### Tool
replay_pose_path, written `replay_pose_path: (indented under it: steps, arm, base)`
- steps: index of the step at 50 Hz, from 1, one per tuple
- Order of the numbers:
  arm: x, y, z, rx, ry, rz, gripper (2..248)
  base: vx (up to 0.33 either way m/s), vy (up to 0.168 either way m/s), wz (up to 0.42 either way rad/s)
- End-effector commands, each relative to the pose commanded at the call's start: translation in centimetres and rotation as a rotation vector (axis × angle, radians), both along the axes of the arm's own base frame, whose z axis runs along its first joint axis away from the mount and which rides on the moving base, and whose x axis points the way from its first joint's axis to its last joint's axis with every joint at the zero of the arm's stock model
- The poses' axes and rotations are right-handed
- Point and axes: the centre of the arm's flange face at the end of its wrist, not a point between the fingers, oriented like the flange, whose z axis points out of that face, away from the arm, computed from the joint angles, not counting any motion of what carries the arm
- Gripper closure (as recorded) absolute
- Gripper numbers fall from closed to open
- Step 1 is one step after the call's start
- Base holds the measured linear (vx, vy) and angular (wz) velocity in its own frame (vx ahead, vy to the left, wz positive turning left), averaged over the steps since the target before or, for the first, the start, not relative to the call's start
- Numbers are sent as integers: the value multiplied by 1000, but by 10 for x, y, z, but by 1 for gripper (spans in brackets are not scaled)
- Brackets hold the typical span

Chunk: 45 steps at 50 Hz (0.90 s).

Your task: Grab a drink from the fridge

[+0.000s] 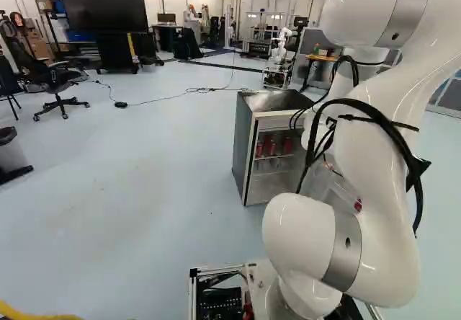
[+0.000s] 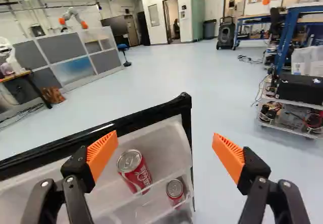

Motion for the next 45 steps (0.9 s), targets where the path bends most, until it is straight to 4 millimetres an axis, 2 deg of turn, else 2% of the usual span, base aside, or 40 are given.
replay_pose_path:
  steps: [22, 45]
  arm:
    - [-10, 40, 7, -12, 50, 268, 3]
    - [7, 51, 7, -40, 74, 512, 3]
  base:
    - [0, 0, 0]
    - [0, 0, 0]
